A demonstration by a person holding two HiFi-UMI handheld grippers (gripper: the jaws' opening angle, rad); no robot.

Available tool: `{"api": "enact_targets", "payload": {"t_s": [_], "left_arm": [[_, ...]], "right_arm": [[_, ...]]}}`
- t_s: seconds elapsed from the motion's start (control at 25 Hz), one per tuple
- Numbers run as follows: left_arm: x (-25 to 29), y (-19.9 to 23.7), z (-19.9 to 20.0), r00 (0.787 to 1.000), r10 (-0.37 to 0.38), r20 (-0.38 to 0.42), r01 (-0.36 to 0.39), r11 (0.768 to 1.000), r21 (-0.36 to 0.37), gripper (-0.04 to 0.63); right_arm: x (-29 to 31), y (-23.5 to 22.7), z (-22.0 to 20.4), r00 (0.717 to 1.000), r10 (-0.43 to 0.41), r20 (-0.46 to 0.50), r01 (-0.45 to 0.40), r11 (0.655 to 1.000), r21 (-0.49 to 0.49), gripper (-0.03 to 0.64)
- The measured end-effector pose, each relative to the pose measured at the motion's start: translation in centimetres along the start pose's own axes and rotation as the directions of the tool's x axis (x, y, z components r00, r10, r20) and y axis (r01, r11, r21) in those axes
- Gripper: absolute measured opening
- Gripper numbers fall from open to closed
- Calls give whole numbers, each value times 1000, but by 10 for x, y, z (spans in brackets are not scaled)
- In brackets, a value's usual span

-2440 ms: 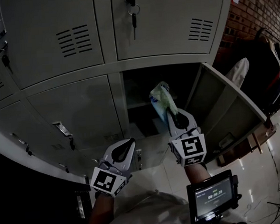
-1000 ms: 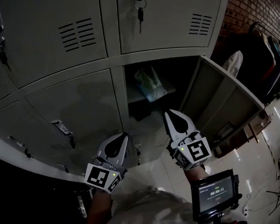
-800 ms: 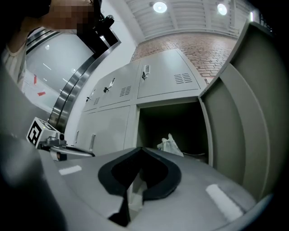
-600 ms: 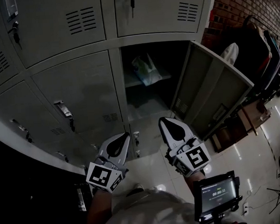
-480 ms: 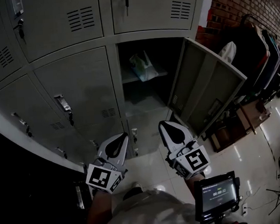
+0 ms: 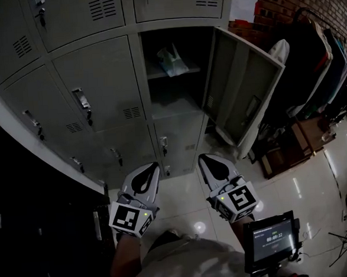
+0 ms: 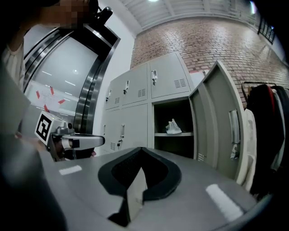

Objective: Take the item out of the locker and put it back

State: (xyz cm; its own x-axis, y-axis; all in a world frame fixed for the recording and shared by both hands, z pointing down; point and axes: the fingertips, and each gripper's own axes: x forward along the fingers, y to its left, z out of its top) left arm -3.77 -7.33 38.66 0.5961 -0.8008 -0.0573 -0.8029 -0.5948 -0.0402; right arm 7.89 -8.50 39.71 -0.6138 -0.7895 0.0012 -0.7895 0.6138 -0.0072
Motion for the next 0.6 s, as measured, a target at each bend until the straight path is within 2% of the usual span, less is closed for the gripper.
{"api": "enact_targets", "payload": {"t_s": [0.6], "left_arm": [[-14,-5,21,999,-41,18,40,999,31,0]], "right_arm": [[2,28,9,1000,27,5,-27,1000,-3,0]]}}
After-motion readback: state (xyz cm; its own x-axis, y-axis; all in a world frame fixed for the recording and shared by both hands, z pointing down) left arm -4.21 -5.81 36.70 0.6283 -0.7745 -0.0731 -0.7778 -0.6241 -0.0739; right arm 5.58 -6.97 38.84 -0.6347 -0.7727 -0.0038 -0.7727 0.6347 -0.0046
